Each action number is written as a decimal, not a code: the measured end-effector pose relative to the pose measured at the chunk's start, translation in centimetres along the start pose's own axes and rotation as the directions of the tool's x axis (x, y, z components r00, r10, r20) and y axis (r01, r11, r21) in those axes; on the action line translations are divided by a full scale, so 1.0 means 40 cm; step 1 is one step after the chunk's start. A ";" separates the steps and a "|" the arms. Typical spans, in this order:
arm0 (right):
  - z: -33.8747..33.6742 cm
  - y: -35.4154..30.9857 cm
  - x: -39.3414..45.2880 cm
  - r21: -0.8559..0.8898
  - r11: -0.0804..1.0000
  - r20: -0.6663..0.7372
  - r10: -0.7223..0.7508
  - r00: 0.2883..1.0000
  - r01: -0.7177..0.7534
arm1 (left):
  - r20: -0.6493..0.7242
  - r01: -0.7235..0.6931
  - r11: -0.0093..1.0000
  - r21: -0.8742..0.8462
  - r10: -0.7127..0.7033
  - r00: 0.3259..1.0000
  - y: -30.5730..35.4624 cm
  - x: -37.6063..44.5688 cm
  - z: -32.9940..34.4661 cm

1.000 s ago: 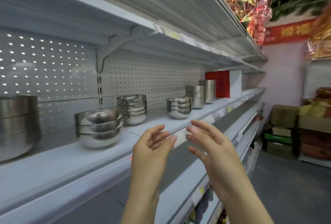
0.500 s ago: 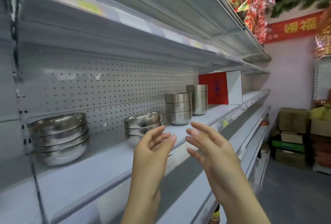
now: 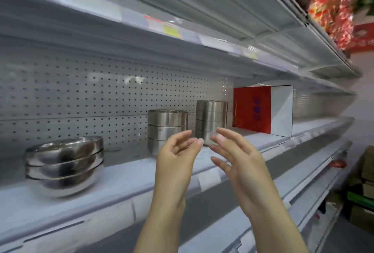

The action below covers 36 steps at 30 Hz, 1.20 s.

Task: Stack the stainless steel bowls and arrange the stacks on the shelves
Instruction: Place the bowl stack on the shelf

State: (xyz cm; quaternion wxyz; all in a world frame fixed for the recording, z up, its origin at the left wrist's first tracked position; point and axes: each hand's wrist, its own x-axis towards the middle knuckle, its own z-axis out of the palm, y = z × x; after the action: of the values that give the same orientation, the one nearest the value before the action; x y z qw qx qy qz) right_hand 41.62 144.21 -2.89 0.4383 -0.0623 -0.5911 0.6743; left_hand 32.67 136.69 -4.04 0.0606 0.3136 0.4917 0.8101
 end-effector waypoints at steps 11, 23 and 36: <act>-0.172 0.061 0.220 0.044 0.999 0.037 -0.002 0.999 0.000 | -0.020 -0.026 0.998 0.050 0.027 0.999 -0.142 0.151 0.204; -0.267 0.148 0.434 0.112 0.994 0.028 0.006 1.000 -0.009 | -0.047 -0.028 0.995 0.098 0.033 0.998 -0.286 0.329 0.296; -0.381 0.236 0.700 0.150 0.985 0.281 0.042 0.959 -0.087 | -0.305 -0.075 0.972 0.225 0.143 0.942 -0.382 0.463 0.383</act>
State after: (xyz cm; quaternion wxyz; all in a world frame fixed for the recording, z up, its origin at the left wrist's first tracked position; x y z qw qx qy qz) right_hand 28.91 174.91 -3.26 0.3328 0.0489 -0.5879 0.7357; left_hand 23.44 163.61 -3.58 -0.0983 0.2102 0.5594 0.7958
